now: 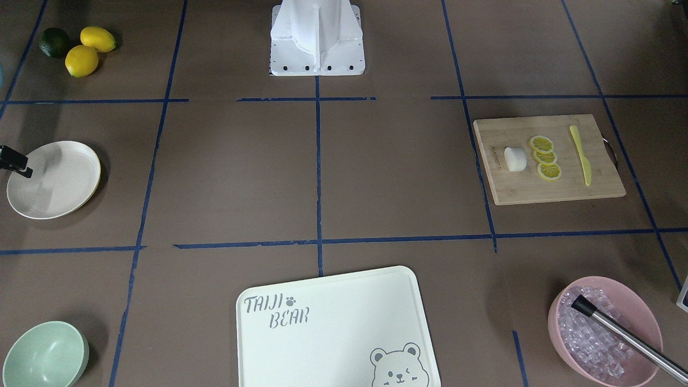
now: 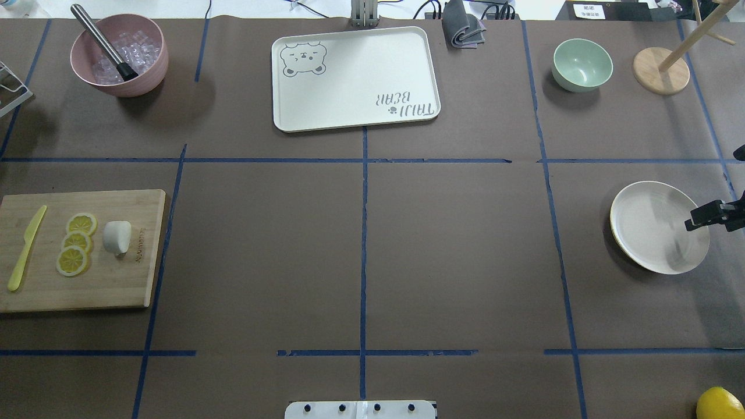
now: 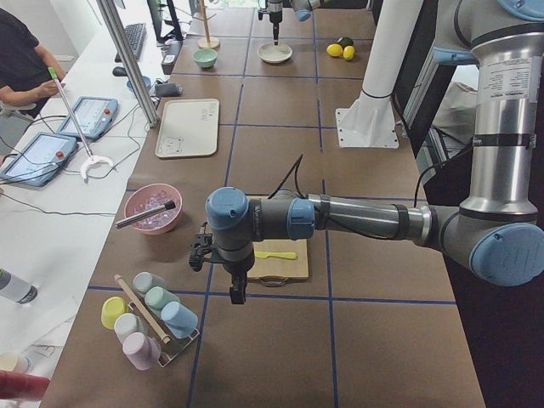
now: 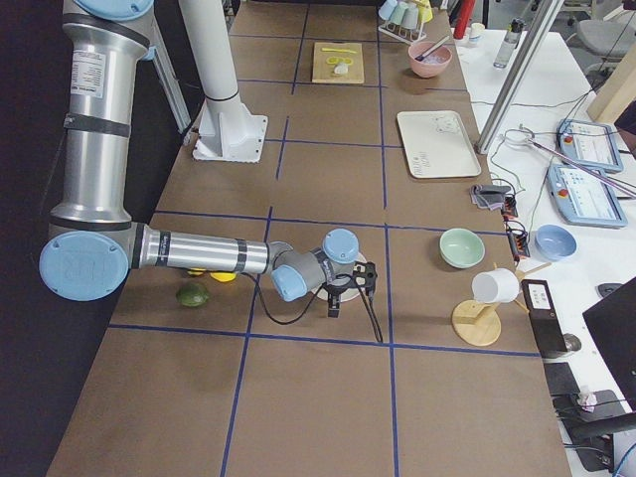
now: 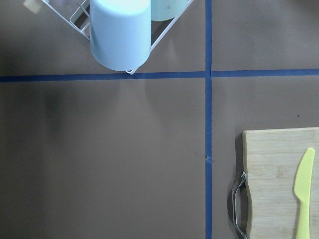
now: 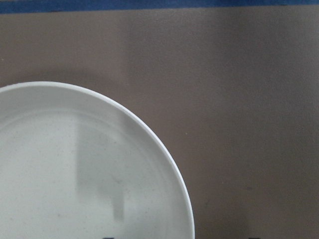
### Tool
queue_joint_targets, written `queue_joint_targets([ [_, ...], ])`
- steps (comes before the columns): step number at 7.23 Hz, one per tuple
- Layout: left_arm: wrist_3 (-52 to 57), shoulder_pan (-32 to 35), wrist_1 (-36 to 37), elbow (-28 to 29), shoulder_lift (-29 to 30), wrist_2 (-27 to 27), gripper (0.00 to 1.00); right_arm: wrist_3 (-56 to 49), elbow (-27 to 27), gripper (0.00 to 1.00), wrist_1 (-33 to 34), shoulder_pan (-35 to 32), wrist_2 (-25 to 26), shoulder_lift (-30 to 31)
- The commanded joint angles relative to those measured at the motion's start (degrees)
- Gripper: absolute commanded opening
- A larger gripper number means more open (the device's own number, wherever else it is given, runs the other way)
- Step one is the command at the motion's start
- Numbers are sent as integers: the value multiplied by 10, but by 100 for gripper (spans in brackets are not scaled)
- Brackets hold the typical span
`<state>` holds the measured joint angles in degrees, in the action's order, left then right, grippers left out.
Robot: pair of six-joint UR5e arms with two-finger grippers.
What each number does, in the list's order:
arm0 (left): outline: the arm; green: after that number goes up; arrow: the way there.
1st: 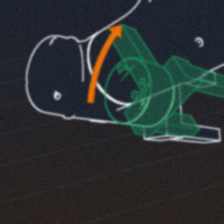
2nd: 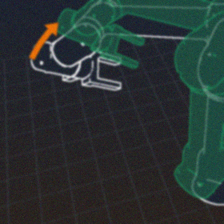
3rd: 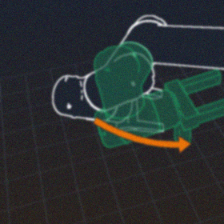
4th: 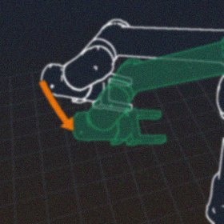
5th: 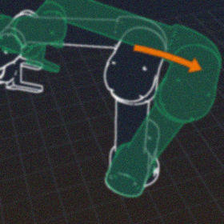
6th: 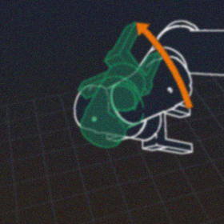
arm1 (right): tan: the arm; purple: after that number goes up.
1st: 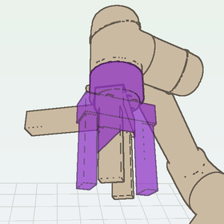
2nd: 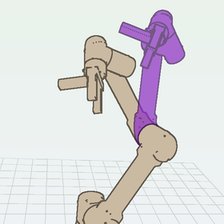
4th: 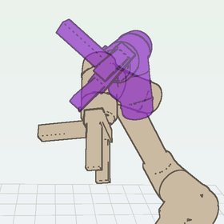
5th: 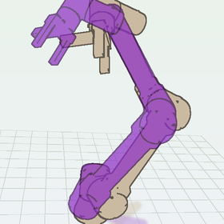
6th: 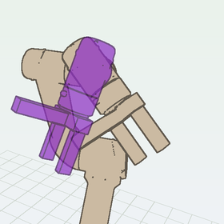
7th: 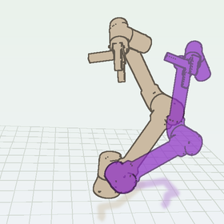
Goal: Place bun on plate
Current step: 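Lower the right gripper to the white plate's rim and grasp it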
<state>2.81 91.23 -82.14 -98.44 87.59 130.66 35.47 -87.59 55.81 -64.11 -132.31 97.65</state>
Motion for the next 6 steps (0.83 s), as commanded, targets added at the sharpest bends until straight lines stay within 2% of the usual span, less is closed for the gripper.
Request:
queue_joint_targets([
  [1,0,0,0,0,2,0,100,0,4,90,0,1,0,0],
  [3,0,0,0,-1,3,0,100,1,7,82,1,1,-1,-1],
  [6,-1,0,-12,-1,4,0,100,24,8,82,2,2,-1,-8],
])
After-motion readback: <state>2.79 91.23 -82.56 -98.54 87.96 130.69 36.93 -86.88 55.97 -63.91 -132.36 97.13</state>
